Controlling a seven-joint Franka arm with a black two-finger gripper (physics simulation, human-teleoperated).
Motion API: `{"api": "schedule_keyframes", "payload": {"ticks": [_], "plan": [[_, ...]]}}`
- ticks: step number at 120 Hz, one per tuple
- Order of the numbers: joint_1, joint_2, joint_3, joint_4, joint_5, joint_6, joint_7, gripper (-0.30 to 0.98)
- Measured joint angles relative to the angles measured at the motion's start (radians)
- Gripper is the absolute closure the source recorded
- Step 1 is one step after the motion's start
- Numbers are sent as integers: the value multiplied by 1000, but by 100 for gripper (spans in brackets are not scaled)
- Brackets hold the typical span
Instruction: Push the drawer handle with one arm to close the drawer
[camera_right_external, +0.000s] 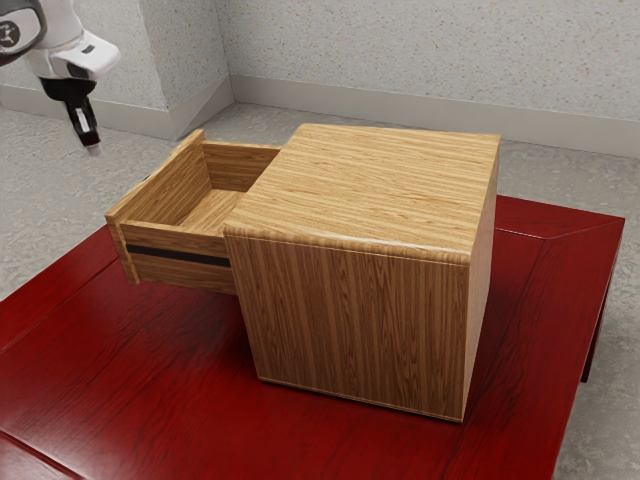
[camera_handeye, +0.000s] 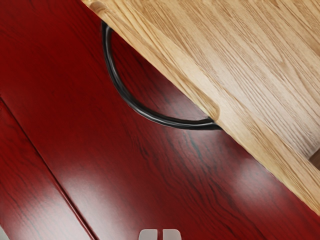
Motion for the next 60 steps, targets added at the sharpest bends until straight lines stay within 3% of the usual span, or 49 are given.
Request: {"api": "schedule_keyframes", "payload": {"ticks": [25,60], "plan": [[-92,-147,105,-2,120,52,44,79],[-206,-172,236,10,139,181,139,79]]}}
